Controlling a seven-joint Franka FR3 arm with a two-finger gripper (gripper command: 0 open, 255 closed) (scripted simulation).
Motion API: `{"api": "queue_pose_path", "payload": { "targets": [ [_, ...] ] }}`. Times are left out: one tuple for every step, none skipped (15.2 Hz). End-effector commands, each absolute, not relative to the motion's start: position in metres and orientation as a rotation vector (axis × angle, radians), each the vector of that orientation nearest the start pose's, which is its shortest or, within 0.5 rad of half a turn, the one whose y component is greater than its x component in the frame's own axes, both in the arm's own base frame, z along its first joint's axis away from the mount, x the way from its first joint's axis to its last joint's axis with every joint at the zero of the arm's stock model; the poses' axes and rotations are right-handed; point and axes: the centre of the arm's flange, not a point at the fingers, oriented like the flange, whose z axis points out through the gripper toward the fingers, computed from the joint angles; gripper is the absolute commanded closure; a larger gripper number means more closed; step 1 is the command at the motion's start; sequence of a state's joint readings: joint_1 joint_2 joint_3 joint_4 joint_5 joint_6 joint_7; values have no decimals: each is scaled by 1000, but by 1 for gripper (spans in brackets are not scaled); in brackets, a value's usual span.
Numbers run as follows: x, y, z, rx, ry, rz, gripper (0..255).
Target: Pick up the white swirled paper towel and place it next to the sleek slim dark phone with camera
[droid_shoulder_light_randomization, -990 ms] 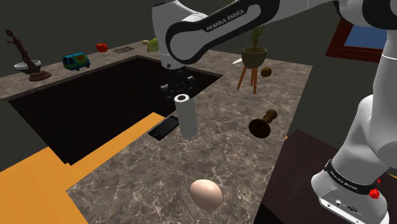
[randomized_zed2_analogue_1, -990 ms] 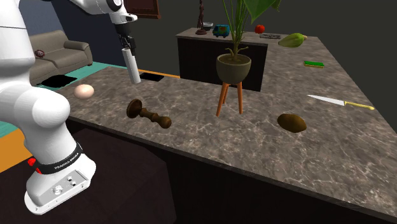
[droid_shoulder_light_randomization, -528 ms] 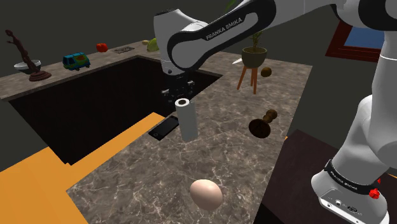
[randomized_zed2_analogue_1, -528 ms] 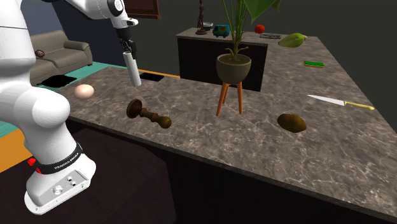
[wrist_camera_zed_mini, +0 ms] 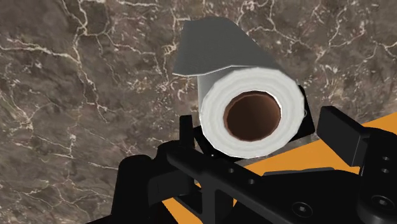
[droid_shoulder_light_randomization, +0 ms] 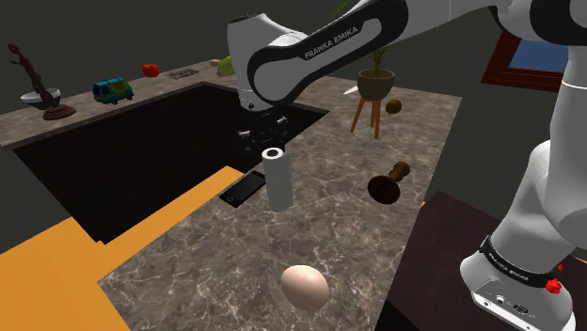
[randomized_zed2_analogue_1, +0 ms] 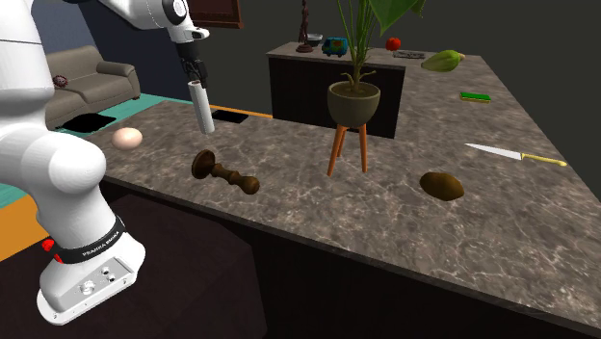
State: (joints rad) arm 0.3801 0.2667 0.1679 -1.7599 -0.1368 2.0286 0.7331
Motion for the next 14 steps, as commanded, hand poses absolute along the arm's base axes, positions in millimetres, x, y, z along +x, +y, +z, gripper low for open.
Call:
{"api": "queue_pose_path", "payload": {
  "targets": [
    [547,316,417,-3193,209,-84,0],
    [547,316,417,-3193,209,-84,0],
    [547,317,430,-3193,209,-84,0],
    [546,318,443,-3193,209,-84,0],
    [545,319,456,-3193,209,-84,0],
    [545,319,466,-3193,209,-84,0],
    [545,319,466,-3193,209,-84,0],
    [545,319,466,-3193,209,-84,0],
    [545,319,466,-3193,209,-84,0],
    [545,319,466,-3193,209,-84,0],
    [545,319,466,-3193,209,-84,0],
    [545,319,466,-3193,209,-84,0],
    [545,319,466,-3193,209,-84,0],
    [545,319,466,-3193,209,-84,0]
  ]
}}
